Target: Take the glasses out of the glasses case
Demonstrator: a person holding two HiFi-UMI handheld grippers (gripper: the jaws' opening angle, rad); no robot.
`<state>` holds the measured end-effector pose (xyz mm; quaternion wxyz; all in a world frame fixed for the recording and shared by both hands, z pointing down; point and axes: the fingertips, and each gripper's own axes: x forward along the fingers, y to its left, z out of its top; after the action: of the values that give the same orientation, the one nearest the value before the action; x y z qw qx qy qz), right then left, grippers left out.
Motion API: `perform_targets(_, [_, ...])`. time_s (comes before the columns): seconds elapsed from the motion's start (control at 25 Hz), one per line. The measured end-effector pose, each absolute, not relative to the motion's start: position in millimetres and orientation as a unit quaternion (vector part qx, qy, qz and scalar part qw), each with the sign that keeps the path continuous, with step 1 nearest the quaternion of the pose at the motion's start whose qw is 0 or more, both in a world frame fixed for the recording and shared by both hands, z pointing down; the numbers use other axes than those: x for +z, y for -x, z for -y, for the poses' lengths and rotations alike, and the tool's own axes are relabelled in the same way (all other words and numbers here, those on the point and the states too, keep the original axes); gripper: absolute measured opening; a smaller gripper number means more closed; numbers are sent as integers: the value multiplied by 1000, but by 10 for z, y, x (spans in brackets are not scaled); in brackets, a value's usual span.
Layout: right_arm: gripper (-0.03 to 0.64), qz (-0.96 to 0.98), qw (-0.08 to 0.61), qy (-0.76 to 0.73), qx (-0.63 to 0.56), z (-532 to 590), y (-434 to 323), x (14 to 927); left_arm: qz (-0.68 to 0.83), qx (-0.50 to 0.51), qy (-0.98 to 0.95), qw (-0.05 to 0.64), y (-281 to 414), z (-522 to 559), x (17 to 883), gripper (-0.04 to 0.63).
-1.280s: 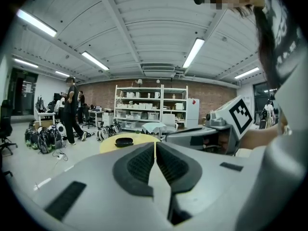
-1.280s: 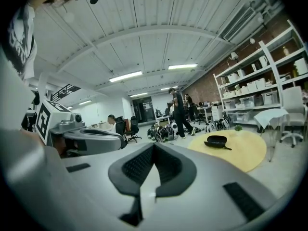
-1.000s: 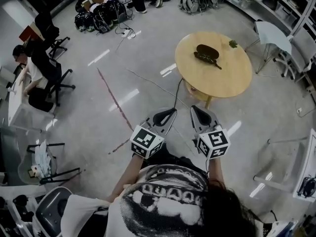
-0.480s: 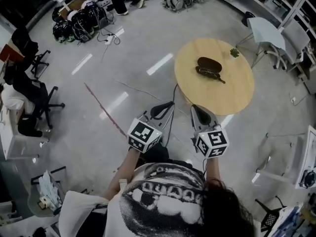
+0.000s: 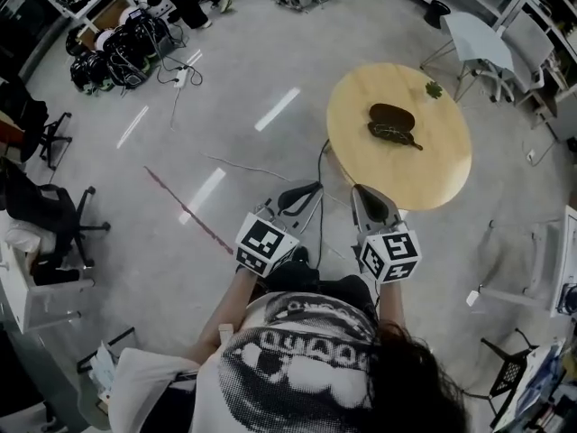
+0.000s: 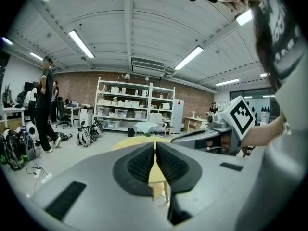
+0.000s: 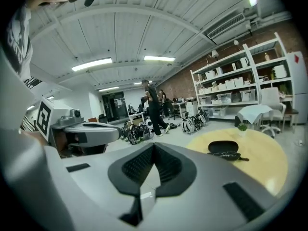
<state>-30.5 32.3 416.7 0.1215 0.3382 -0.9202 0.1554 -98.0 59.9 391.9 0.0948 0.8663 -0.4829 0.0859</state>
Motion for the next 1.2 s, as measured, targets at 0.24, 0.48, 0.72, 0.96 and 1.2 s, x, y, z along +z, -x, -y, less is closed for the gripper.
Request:
perform_targets(0.24, [-3, 912, 138, -355, 155, -318, 392, 4231, 464, 76, -876, 105, 1067, -518, 4016, 18])
perform_targets(0.48, [-3, 897, 148, -378, 175, -293, 235, 4350, 439, 79, -887, 119, 931, -461, 4086, 18])
perform_targets(0.72, [-3, 891, 154, -384, 188, -160, 169, 4502, 426, 90, -890, 131, 854, -369, 4202, 18])
perform_targets(0.96, [-3, 886, 159, -384, 205, 221, -41, 4651, 432, 103, -885, 139, 709, 11, 4315, 18])
perform_targets(1.2, [-3, 877, 170, -392, 219, 841, -324, 4821, 420, 117, -887, 150, 499, 565, 4412, 18])
